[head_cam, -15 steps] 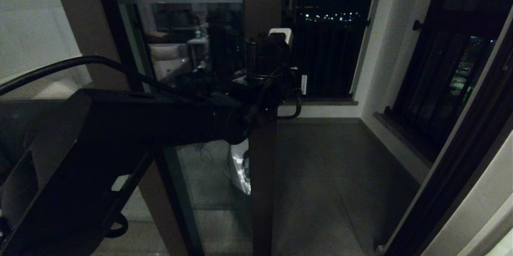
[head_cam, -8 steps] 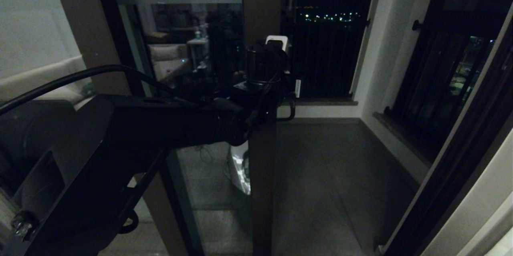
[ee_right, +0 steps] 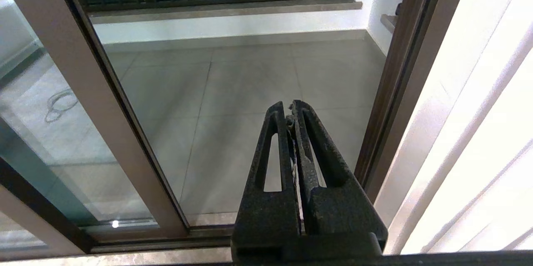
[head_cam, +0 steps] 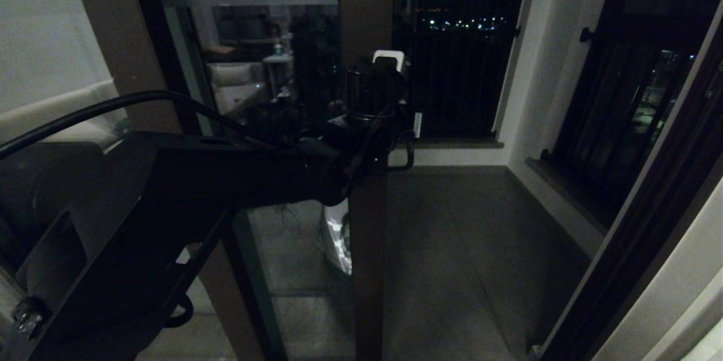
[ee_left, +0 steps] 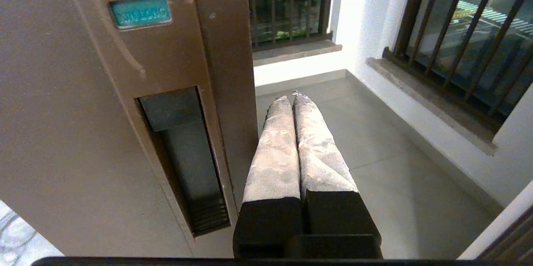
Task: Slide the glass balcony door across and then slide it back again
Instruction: Open the slid door
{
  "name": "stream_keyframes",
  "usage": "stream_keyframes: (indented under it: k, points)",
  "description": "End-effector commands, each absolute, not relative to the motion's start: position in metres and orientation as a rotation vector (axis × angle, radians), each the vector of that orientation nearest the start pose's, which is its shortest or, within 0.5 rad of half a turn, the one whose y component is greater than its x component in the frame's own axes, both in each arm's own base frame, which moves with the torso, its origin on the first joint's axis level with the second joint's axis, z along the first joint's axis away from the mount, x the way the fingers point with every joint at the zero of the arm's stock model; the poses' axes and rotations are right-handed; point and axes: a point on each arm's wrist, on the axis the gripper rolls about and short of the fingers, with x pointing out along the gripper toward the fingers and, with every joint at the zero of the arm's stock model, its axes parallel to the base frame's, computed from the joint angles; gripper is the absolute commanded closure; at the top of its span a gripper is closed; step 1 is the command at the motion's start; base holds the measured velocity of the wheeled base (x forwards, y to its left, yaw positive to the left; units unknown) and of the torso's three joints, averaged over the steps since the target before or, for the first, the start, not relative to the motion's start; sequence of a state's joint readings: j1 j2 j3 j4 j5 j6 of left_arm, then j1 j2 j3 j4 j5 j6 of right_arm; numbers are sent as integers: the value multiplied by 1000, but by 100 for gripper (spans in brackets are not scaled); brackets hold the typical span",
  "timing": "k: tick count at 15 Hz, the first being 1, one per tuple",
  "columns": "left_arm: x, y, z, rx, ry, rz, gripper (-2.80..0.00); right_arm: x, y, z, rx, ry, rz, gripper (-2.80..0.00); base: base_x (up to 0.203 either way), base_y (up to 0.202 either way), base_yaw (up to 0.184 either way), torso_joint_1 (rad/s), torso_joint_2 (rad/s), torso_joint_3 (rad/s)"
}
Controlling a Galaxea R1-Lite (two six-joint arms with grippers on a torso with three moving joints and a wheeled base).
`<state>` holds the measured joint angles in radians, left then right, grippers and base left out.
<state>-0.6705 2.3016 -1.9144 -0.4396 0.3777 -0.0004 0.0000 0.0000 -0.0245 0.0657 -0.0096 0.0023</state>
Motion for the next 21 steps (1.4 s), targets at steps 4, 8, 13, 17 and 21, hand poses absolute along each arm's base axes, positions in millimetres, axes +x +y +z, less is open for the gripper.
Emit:
stream_keyframes:
  k: [4,8,13,17,21]
  points:
    - [390,-295,238,-34,-57,-256,0,-25,0,76,1,43,-9,0,0,0,0,0,0,0]
    - [385,-289,240,-30,-47,-244,0,-25,0,76,2,43,-10,0,0,0,0,0,0,0]
    - [380,-283,241,-20,-31,-238,0,-25,0,76,2,43,-9,0,0,0,0,0,0,0]
    - [384,-276,233,-7,-7,-192,0,-25,0,76,3,43,-11,0,0,0,0,0,0,0]
    - [386,-265,233,2,-17,-169,0,-25,0,76,2,43,-10,0,0,0,0,0,0,0]
